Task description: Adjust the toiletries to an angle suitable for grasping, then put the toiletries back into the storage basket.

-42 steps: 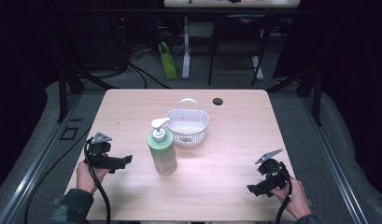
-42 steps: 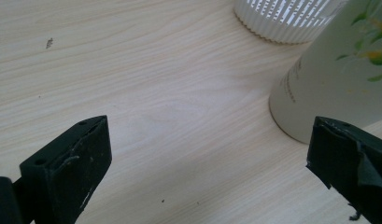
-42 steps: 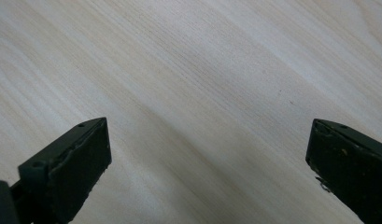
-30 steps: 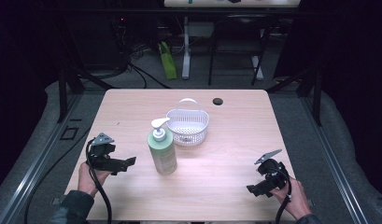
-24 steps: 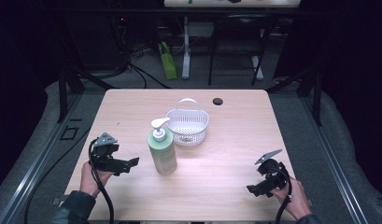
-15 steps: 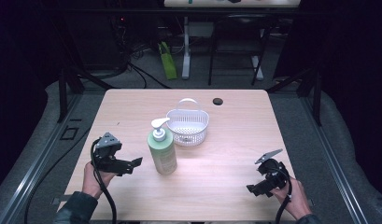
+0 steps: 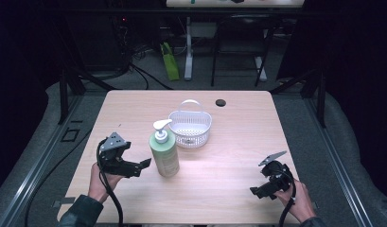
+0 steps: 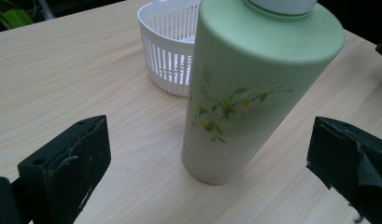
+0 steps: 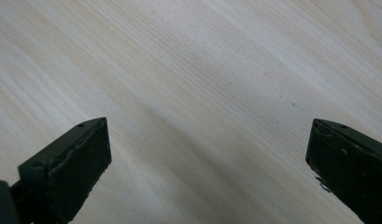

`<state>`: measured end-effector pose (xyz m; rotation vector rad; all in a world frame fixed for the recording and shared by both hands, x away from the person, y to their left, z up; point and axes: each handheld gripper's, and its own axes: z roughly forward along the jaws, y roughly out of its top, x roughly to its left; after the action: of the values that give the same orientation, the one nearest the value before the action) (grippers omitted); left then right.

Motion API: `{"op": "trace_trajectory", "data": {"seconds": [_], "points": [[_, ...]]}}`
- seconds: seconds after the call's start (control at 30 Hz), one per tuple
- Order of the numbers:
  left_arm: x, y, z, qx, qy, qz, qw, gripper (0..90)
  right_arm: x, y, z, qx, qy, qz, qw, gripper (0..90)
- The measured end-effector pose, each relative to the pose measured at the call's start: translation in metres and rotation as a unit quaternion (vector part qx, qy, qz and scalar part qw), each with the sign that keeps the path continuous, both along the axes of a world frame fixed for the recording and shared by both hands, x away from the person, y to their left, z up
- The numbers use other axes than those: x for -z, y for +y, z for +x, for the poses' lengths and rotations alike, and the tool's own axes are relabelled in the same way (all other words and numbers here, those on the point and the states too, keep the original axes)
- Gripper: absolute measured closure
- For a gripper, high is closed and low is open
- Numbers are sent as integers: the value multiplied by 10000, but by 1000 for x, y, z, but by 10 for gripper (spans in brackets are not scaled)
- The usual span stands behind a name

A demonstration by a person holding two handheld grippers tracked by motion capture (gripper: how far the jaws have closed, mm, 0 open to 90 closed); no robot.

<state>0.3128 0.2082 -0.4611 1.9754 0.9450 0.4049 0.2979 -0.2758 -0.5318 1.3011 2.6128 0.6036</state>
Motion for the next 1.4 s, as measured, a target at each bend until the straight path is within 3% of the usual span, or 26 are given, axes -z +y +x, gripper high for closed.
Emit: {"op": "trace_trajectory", "data": {"seconds": [0.6, 1.0, 1.4], "points": [[-20, -25, 3, 217, -449, -226, 9985, 0, 2, 1, 1, -39, 10, -20, 10000, 0], [-28, -42, 10, 319, -608, -238, 9974, 0, 1, 1, 0, -76, -10, -39, 10000, 0], [-30, -54, 19, 249, -750, -325, 9963, 0, 1, 3, 0, -78, -34, -42, 10000, 0]]}}
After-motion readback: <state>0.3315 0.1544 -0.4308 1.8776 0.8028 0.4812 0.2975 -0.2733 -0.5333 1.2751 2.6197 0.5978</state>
